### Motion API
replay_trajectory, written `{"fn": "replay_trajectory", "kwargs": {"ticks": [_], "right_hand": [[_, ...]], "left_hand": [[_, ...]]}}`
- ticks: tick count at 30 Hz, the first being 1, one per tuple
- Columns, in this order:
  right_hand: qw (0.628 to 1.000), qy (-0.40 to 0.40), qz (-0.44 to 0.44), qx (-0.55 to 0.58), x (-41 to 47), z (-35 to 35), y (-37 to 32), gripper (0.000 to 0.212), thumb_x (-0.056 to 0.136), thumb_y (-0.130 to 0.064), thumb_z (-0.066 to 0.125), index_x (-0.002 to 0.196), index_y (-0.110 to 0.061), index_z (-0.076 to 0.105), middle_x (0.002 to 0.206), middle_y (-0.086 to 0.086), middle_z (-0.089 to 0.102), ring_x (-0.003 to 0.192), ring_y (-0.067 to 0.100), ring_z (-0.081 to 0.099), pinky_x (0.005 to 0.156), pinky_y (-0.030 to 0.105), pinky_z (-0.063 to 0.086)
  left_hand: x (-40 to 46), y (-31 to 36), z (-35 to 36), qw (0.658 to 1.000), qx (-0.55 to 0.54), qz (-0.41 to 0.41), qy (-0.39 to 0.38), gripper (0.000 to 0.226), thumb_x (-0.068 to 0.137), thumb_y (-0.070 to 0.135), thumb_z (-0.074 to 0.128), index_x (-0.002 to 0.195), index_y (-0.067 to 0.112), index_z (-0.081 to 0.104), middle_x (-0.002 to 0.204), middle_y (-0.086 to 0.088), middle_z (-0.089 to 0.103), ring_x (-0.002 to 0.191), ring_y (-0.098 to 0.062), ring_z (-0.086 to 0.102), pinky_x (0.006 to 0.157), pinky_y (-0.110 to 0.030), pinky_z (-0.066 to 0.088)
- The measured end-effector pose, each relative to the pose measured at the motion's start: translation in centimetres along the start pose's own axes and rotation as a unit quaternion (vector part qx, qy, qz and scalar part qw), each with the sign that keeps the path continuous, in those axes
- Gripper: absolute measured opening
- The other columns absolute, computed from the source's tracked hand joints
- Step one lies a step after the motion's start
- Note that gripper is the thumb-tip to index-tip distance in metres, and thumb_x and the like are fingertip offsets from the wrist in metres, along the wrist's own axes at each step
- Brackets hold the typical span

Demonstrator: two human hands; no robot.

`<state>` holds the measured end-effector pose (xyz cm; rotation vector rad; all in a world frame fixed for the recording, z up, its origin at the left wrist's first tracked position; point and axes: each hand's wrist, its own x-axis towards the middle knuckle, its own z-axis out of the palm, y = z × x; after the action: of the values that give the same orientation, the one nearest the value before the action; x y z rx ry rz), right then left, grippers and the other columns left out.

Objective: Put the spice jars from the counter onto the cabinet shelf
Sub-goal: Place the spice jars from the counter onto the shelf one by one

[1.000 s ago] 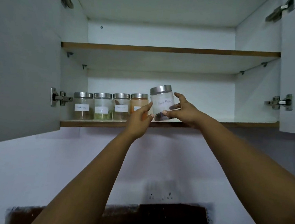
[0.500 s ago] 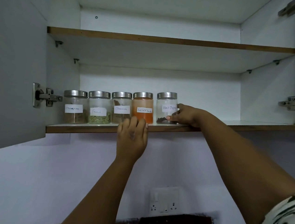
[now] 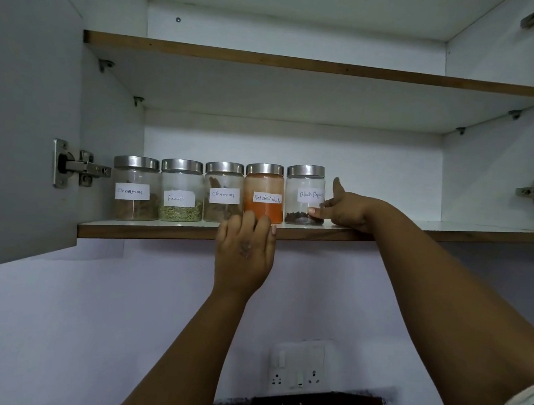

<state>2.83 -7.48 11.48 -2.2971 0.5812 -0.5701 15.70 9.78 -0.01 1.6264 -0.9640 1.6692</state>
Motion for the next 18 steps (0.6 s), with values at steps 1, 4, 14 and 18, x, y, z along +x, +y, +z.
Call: {"fn": "replay_trajectory", "kwargs": {"ticks": [1,4,14,18], "right_hand": [[1.000,0.005,-0.005,0.005,-0.1,-0.1,0.1,0.119,0.084,-0.039,0.071,0.149,-0.022,-0.026,0.155,0.011,0.034,0.144,0.026,0.029,0.115,0.038,0.024],[0.999,0.026,-0.025,-0.002,-1.2,0.1,0.2,0.110,0.087,-0.043,0.067,0.152,-0.025,-0.020,0.158,0.016,0.024,0.144,0.028,0.028,0.114,0.038,0.025],[0.923,0.268,-0.058,-0.269,-6.2,4.8,4.6,0.076,0.097,-0.060,0.022,0.156,-0.014,0.005,0.152,0.016,0.035,0.138,0.034,0.034,0.114,0.047,0.021],[0.924,0.261,-0.103,-0.261,-9.4,6.8,8.8,0.073,0.098,-0.057,0.032,0.156,-0.023,0.005,0.163,0.004,0.003,0.150,0.026,-0.002,0.119,0.049,0.009]], "left_hand": [[0.0,0.0,0.0,1.000,0.001,0.002,0.000,0.023,0.099,0.029,0.042,0.087,0.016,0.057,0.085,-0.001,0.051,0.076,-0.018,0.041,0.074,-0.029,0.031],[-0.1,0.0,-0.2,1.000,0.001,0.005,-0.001,0.022,0.099,0.029,0.042,0.088,0.015,0.057,0.085,-0.001,0.050,0.076,-0.018,0.042,0.074,-0.030,0.031],[-0.8,1.1,-1.2,1.000,-0.026,-0.015,-0.005,0.024,0.098,0.025,0.044,0.086,0.009,0.057,0.086,-0.011,0.054,0.079,-0.030,0.051,0.083,-0.042,0.041],[-3.4,3.6,-0.8,0.997,-0.067,-0.035,-0.016,0.037,0.095,0.012,0.041,0.126,0.007,0.060,0.130,-0.017,0.058,0.125,-0.038,0.050,0.110,-0.052,0.031]]}}
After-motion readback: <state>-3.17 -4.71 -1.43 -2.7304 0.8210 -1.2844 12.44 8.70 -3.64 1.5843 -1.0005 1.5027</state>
